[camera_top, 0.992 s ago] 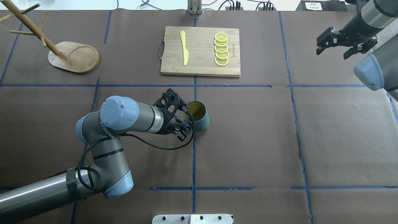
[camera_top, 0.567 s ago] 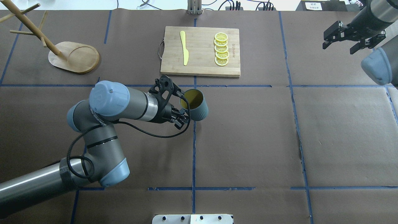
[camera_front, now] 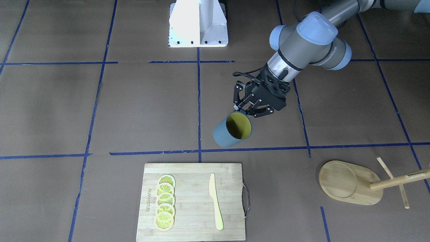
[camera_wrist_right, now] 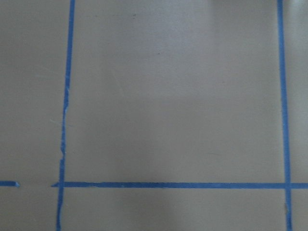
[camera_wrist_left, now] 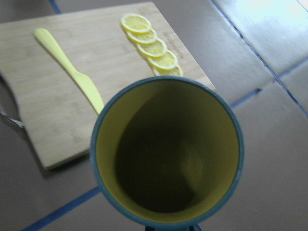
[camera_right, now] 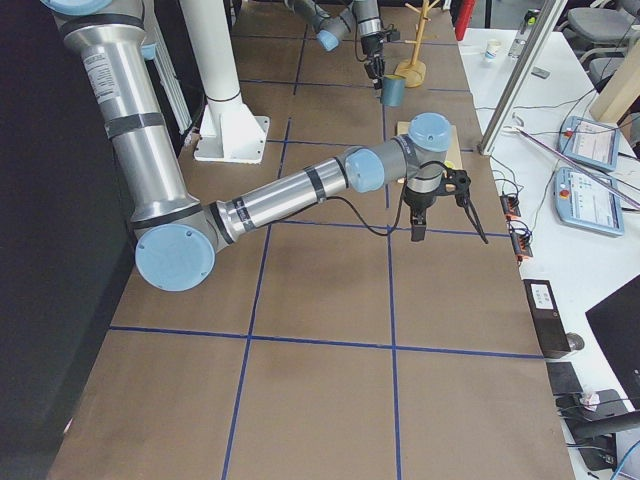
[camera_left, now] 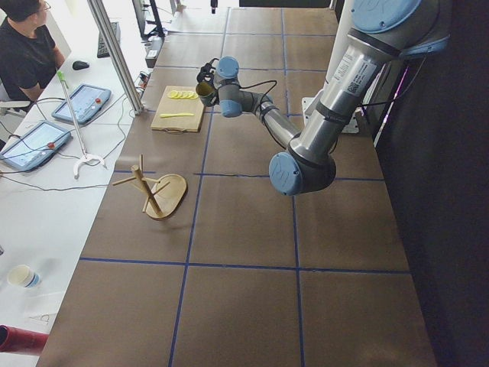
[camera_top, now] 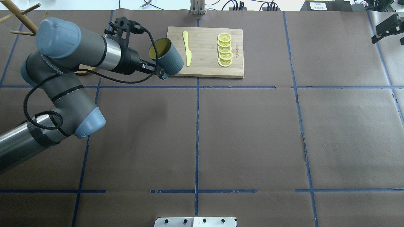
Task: Hang cup on storage rack
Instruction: 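Lift the teal mug with the left gripper and carry it toward the wooden rack, then tilt the mug with the left gripper and align its handle with a rack peg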
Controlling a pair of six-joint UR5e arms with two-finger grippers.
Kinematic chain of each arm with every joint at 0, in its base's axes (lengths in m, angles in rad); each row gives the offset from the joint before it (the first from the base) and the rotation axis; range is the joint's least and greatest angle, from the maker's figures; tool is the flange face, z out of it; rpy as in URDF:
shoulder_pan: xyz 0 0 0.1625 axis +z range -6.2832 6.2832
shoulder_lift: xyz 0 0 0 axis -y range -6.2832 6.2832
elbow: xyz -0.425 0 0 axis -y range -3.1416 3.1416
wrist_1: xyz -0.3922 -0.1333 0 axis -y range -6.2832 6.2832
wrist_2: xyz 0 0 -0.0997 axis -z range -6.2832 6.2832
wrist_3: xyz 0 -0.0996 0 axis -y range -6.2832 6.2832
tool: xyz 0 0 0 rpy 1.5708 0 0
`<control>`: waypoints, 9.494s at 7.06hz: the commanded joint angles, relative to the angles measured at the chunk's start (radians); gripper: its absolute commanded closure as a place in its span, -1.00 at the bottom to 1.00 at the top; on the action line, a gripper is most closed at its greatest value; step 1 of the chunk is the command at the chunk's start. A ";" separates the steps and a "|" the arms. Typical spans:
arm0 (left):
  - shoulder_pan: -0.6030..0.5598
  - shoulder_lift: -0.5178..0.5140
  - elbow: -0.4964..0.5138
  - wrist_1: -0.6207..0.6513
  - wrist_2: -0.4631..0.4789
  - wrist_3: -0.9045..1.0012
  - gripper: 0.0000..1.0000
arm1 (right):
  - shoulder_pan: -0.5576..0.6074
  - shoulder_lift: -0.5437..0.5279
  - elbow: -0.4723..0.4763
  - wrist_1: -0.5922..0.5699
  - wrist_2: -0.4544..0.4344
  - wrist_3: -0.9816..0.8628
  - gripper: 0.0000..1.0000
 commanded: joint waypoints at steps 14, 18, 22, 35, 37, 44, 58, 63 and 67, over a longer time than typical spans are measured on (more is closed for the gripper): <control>-0.227 0.139 0.510 -1.408 0.281 -1.626 1.00 | 0.151 -0.179 0.082 0.003 -0.016 -0.360 -0.99; -0.189 0.132 0.651 -1.597 0.473 -1.740 1.00 | 0.158 -0.172 0.084 0.003 -0.015 -0.360 -0.99; -0.181 0.095 0.717 -1.599 0.501 -1.739 1.00 | 0.161 -0.161 0.082 0.001 -0.015 -0.360 -0.99; -0.183 0.047 0.798 -1.596 0.602 -1.733 1.00 | 0.163 -0.170 0.084 0.001 -0.015 -0.360 -0.99; -0.186 0.046 0.801 -1.596 0.602 -1.733 1.00 | 0.163 -0.170 0.082 0.001 -0.015 -0.360 -0.99; -0.192 0.056 0.803 -1.597 0.601 -1.736 1.00 | 0.163 -0.170 0.084 0.001 -0.015 -0.360 -0.99; -0.199 0.098 0.838 -1.726 0.599 -1.826 1.00 | 0.163 -0.169 0.084 0.001 -0.029 -0.360 -0.99; -0.212 0.092 0.866 -1.728 0.596 -1.826 1.00 | 0.163 -0.164 0.084 0.001 -0.030 -0.360 -0.99; -0.212 0.086 0.867 -1.728 0.595 -1.829 1.00 | 0.163 -0.163 0.082 0.001 -0.030 -0.360 -0.99</control>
